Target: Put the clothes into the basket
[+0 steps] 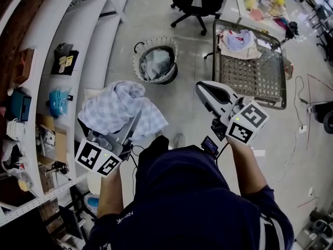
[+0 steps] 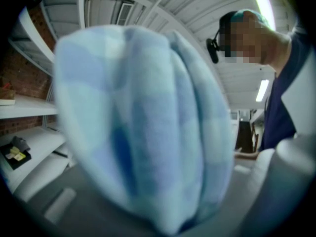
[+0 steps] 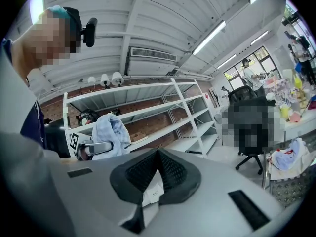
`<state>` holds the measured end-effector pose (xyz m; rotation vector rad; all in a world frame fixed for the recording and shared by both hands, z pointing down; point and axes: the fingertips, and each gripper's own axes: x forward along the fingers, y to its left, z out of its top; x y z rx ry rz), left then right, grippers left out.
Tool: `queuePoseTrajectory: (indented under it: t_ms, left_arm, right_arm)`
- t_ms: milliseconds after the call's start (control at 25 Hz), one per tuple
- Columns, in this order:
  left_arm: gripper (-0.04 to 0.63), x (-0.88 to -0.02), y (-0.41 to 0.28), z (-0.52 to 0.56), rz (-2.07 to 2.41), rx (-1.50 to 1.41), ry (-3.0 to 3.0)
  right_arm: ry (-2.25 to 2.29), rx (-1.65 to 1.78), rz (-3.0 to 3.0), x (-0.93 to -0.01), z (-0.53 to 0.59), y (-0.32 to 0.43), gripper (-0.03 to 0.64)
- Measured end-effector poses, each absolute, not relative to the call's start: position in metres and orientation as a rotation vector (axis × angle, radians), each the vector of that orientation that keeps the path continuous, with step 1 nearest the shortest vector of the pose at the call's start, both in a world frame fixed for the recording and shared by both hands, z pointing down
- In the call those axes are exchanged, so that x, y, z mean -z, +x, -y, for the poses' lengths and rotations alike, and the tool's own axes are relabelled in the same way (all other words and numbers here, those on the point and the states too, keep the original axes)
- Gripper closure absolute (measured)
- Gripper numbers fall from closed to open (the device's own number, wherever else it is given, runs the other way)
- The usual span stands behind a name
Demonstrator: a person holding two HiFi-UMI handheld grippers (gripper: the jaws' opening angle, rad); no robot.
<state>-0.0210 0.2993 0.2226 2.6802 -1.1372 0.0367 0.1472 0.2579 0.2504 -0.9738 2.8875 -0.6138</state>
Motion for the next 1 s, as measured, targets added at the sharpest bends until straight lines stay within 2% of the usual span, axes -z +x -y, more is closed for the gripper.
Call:
queuePoseTrajectory:
  t_ms: [520, 1000]
  left_arm:
    - [0.430, -0.241, -0.039, -0.241, 1.114, -0.005, 2.649]
    - [0.430, -0.263, -0.085, -0.119, 1.032, -0.008, 2.641]
  right_arm:
    - [-0.982, 0.633, -2.913, -0.264, -0.206, 0.133, 0.611]
    - [-1.031, 0.704, -2.913, -0.283, -0.101, 0.076, 0.611]
